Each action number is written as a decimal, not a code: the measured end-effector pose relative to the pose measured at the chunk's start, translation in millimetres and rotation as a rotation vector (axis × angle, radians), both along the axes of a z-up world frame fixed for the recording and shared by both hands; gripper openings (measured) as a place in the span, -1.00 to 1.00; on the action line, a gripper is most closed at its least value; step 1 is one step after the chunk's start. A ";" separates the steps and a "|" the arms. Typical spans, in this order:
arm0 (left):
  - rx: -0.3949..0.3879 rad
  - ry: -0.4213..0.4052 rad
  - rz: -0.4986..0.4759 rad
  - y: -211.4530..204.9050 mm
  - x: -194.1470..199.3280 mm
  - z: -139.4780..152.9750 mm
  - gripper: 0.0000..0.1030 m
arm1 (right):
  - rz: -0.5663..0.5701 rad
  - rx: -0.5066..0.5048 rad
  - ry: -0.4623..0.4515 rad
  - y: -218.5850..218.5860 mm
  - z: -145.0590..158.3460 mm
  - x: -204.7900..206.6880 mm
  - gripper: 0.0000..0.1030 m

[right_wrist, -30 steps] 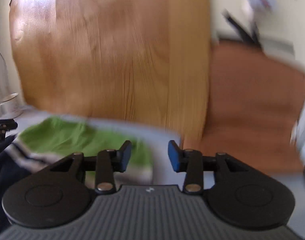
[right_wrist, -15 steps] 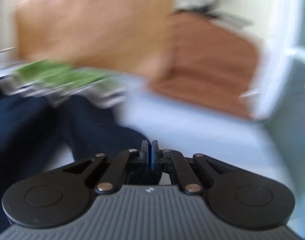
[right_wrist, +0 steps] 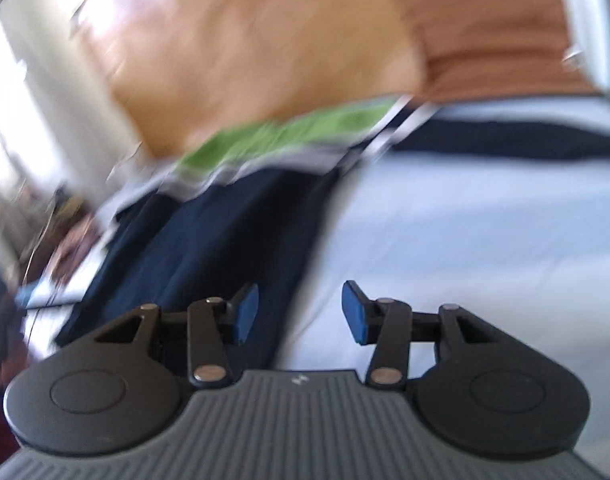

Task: Fold small clothes
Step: 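Lay the sweater flat on the bed and open both grippers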

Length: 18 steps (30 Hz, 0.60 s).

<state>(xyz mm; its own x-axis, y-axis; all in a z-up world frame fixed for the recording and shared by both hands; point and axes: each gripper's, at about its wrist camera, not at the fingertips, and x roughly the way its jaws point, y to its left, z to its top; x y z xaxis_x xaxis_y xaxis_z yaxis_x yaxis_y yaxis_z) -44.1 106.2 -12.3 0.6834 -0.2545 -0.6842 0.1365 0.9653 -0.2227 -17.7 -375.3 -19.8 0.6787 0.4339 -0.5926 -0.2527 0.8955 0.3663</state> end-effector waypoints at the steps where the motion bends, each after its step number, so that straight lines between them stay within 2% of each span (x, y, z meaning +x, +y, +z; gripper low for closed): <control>1: -0.008 0.008 -0.009 0.7 -1.4 0.2 -0.04 | 0.023 -0.011 0.010 11.4 -7.3 -2.3 -0.03; 2: -0.012 0.012 -0.020 0.2 -2.7 0.3 -0.14 | 0.032 -0.012 0.023 20.2 -15.0 -3.3 -0.03; 3: -0.015 0.021 -0.035 -0.7 -3.7 0.1 -0.40 | 0.033 0.000 0.029 26.2 -21.8 -4.2 -0.24; 4: -0.012 0.027 -0.044 -4.1 -4.8 0.0 -0.64 | 0.025 -0.003 0.004 31.5 -23.1 -7.7 -0.60; 6: 0.014 0.026 -0.059 -13.8 -7.7 -0.2 -0.78 | 0.012 0.000 0.018 36.6 -23.5 -6.2 -0.89; 8: 0.021 0.019 -0.068 -19.6 -11.1 3.2 -0.81 | -0.027 0.005 -0.011 29.6 -10.8 -9.4 -0.90; 10: -0.030 0.008 -0.088 -18.5 -18.1 13.4 -0.81 | -0.075 -0.016 -0.078 10.2 10.3 -26.7 -0.90; 12: -0.060 0.002 -0.124 -17.5 -26.0 22.3 -0.81 | -0.117 -0.098 -0.117 -1.5 31.4 -34.5 -0.90; 13: -0.060 0.010 -0.145 -19.3 -29.0 23.7 -0.81 | -0.130 -0.148 -0.116 -3.8 31.4 -41.9 -0.90; 15: -0.013 0.025 -0.171 -28.1 -32.0 19.8 -0.80 | -0.140 -0.189 -0.052 -9.2 22.6 -42.3 -0.89; 17: 0.064 0.038 -0.167 -35.1 -29.9 11.0 -0.72 | -0.091 -0.218 0.089 -6.9 -0.8 -31.5 -0.89; 18: 0.071 0.043 -0.163 -33.5 -27.4 8.6 -0.67 | -0.088 -0.261 0.122 -3.0 -6.7 -26.6 -0.79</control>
